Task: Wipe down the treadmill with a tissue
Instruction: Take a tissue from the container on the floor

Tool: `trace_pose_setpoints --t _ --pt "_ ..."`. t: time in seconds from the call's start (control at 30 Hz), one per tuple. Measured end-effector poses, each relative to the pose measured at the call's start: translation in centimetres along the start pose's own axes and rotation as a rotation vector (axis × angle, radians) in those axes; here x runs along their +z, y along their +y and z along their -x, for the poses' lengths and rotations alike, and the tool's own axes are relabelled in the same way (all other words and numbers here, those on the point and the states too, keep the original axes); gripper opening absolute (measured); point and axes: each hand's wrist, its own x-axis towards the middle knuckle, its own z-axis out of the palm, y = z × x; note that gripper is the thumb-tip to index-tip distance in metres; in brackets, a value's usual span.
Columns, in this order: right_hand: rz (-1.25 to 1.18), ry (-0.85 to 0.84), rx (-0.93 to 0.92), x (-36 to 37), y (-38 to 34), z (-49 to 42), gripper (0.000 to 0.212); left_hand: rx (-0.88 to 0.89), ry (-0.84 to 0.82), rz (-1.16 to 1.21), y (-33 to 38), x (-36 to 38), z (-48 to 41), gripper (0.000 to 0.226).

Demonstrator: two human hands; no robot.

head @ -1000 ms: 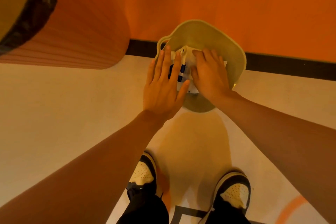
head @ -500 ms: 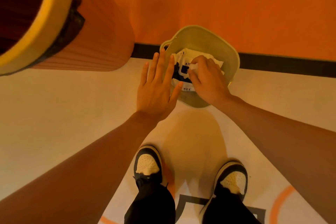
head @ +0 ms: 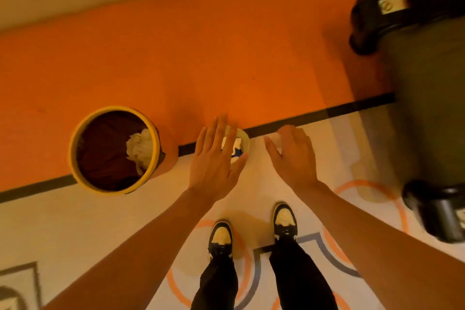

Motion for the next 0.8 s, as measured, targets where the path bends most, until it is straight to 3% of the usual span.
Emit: trace_pose_setpoints --t 0.2,0.37,0.53,0.8 --pt "-0.010 0.297 0.216 -21.5 -4.7 6.3 0.035 0.315 -0.095 -0.041 15.7 -15.5 -0.4 0.078" --pt "0.027 0.501 0.359 -36.1 -3.9 11.4 0.049 0.599 -0.102 -0.050 30.4 -23.7 -1.0 0.074" --pt "0.079 0.763 0.483 -49.2 -0.6 17.4 0.034 0.876 -0.094 -0.087 45.0 -28.9 -1.0 0.076" --pt "0.008 1.010 0.626 -66.4 8.6 28.2 0.050 1.157 -0.009 -0.138 69.5 -31.5 -0.4 0.080"
